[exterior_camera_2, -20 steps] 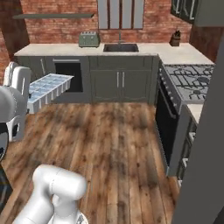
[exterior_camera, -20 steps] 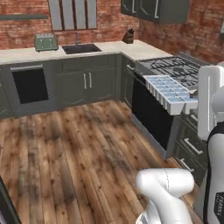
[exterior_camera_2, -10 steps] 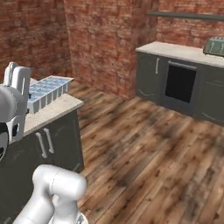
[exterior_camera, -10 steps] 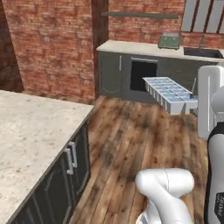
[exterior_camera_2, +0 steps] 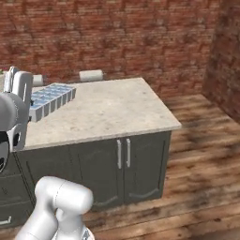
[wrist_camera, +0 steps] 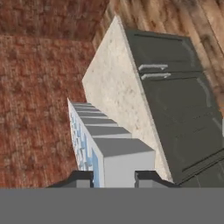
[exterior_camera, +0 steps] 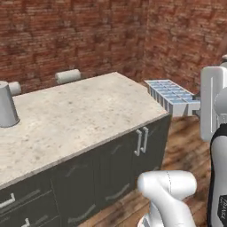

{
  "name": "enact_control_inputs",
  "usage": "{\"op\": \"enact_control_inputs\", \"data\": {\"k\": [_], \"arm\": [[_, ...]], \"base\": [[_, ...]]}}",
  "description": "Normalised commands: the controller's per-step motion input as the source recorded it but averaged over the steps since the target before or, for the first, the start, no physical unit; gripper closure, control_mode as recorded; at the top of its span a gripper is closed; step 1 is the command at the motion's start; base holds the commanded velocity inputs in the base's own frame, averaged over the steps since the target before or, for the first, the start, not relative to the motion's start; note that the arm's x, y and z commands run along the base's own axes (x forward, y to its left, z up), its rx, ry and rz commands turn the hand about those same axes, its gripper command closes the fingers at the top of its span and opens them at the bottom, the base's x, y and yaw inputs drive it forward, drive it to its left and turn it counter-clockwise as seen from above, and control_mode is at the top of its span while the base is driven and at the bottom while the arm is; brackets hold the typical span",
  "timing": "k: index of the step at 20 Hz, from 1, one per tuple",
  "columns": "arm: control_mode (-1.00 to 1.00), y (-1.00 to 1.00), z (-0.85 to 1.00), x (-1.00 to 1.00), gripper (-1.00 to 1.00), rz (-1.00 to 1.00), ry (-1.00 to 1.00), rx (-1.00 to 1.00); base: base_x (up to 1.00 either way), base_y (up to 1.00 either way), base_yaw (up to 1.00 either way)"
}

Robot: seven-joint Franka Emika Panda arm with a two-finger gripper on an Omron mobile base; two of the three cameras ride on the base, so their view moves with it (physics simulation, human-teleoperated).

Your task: Open the freezer door, pick up the ice cube tray from the freezer, and place it on the dining counter.

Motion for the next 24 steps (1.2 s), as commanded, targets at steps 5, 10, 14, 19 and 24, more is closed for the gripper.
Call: {"op": "enact_control_inputs", "data": {"k": [5,10,14,19,24], "arm": [[1.0,0.0,0.0,0.0,1.0,0.0,0.0,0.0],[1.0,0.0,0.0,0.0,1.0,0.0,0.0,0.0],[1.0,0.0,0.0,0.0,1.0,0.0,0.0,0.0],[1.0,0.0,0.0,0.0,1.0,0.0,0.0,0.0],[1.0,0.0,0.0,0.0,1.0,0.0,0.0,0.0]], "base": [[0.62,0.0,0.76],[0.86,-0.33,0.37],[0.48,-0.54,0.17],[0.31,-0.56,0.14],[0.39,-0.44,0.08]]}}
